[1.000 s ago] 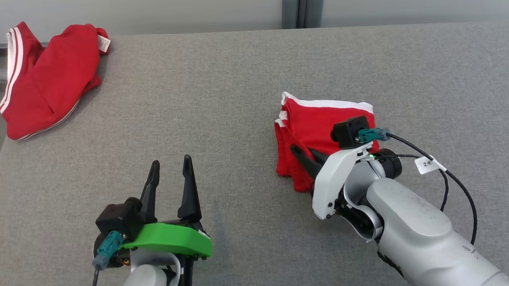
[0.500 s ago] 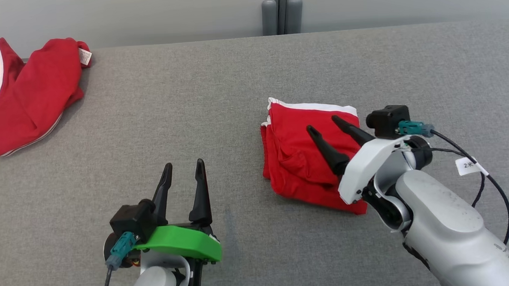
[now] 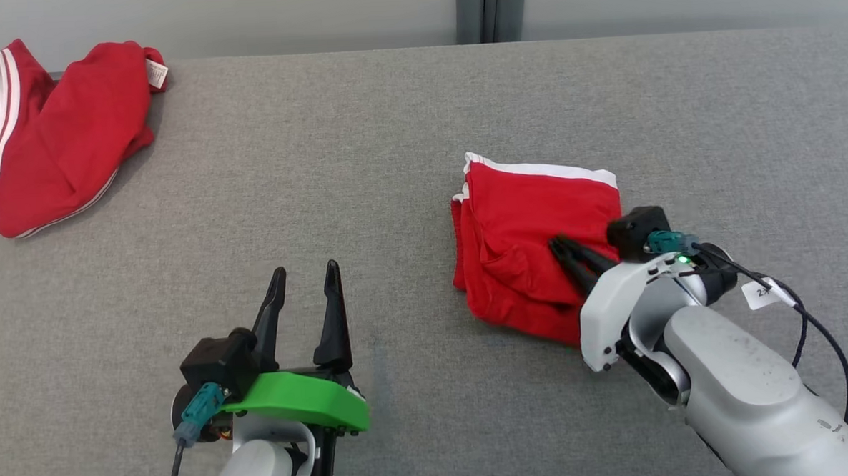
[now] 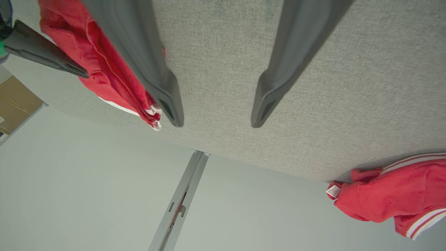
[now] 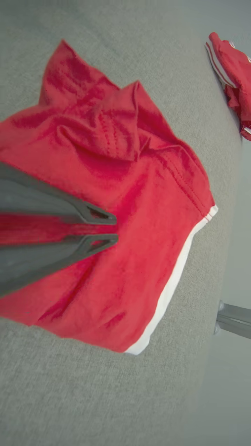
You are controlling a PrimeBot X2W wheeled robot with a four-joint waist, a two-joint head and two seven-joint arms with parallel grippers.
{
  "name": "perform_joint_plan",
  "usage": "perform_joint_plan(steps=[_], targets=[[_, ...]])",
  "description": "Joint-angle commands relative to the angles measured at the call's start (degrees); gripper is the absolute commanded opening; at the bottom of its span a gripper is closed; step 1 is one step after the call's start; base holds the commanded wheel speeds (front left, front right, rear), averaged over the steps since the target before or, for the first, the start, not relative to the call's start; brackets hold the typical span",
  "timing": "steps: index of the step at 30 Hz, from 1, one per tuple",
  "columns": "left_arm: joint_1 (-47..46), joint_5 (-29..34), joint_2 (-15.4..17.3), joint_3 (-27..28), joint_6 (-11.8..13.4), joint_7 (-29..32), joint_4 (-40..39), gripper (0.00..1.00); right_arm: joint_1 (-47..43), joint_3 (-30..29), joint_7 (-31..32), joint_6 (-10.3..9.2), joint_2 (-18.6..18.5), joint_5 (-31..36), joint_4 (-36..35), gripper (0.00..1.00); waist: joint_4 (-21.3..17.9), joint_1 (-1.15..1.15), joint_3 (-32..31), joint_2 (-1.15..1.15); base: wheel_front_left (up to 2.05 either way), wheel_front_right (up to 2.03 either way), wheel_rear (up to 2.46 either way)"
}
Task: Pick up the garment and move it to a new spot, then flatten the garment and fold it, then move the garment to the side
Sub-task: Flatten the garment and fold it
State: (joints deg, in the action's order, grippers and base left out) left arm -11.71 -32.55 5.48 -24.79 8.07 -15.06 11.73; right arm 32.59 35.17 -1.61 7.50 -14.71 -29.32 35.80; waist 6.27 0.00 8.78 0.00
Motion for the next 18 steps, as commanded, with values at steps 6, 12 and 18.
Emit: perform_joint_plan(steps=[6,12,18], targets=[[-0.76,0.44,-0.09,0.75,-0.37,-0.11,0.29,1.00,0.94,5.92,-0.42,-0.03,1.37,-1.73,-0.02,0.00,1.79,0.00,0.55,0.00,0.00,0.00,0.00],[-0.80,0.80,-0.42,1.14,-0.48,-0.11,0.63,1.00,1.88,13.50,0.33,-0.03,2.68,-4.11,0.76,0.00,2.22,0.00,0.51,0.00,0.00,0.00,0.00],[-0.61,1.03,-0.62,1.67,-0.62,-0.11,1.18,1.00,3.02,17.58,-1.34,-0.03,4.11,-5.94,2.76,0.00,1.74,0.00,0.19,0.00,0.00,0.00,0.00]])
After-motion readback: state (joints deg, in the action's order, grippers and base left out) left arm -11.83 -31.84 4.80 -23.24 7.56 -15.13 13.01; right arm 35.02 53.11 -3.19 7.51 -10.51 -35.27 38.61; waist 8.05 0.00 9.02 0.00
